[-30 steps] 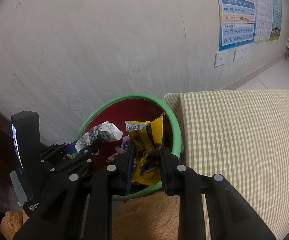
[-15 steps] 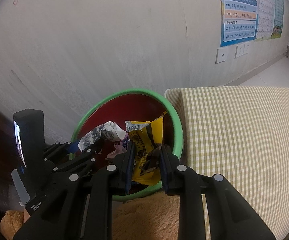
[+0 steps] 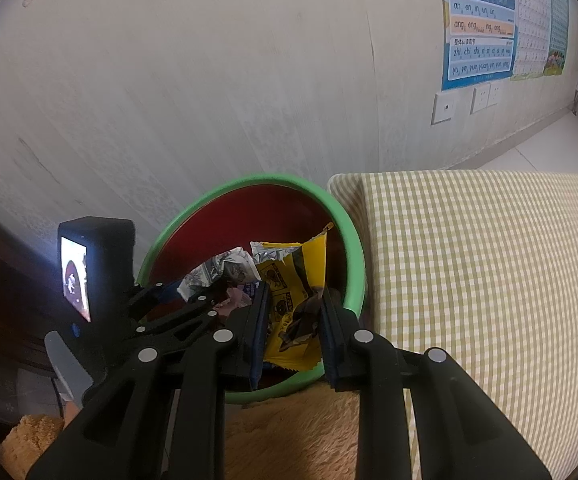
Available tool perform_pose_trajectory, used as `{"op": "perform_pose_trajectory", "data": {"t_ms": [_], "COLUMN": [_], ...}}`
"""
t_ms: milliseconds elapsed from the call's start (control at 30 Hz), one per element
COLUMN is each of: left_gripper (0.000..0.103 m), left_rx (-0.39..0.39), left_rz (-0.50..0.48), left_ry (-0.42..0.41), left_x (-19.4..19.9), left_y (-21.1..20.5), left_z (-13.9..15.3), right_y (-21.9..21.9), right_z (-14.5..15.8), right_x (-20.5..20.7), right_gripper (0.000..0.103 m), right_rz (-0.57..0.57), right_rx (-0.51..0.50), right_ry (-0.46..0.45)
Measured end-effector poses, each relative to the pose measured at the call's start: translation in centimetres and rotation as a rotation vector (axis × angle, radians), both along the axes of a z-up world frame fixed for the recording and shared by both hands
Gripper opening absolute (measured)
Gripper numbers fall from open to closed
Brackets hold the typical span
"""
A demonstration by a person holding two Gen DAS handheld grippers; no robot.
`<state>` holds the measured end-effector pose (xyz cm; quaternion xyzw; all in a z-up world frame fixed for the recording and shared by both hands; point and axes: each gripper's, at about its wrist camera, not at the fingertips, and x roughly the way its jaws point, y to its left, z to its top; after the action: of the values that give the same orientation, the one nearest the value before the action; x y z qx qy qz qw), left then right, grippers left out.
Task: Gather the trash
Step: 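Lower both held items into the bin and open both tools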
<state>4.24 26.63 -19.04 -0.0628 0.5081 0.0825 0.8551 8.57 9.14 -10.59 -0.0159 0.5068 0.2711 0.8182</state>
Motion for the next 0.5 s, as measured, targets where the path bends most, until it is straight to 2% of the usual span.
{"op": "perform_pose_trajectory", "data": {"t_ms": [133, 500], "left_gripper": [0.035, 0.056], "left_rx": [-0.005, -0.004], "left_rz": [0.004, 0.003], "left_ry": [0.015, 0.020], "left_x": [0.23, 0.60], "left_y": [0.06, 0.29], "left_z": [-0.46, -0.75], "right_y": [0.06, 0.37], "right_z": [-0.13, -0.80], "right_x": [0.14, 0.41], "right_gripper": [0.024, 0.024], "right_rz": [0.001, 0.010], "right_rx": [-0.002, -0.001], "right_ry": [0.004, 0.020]}}
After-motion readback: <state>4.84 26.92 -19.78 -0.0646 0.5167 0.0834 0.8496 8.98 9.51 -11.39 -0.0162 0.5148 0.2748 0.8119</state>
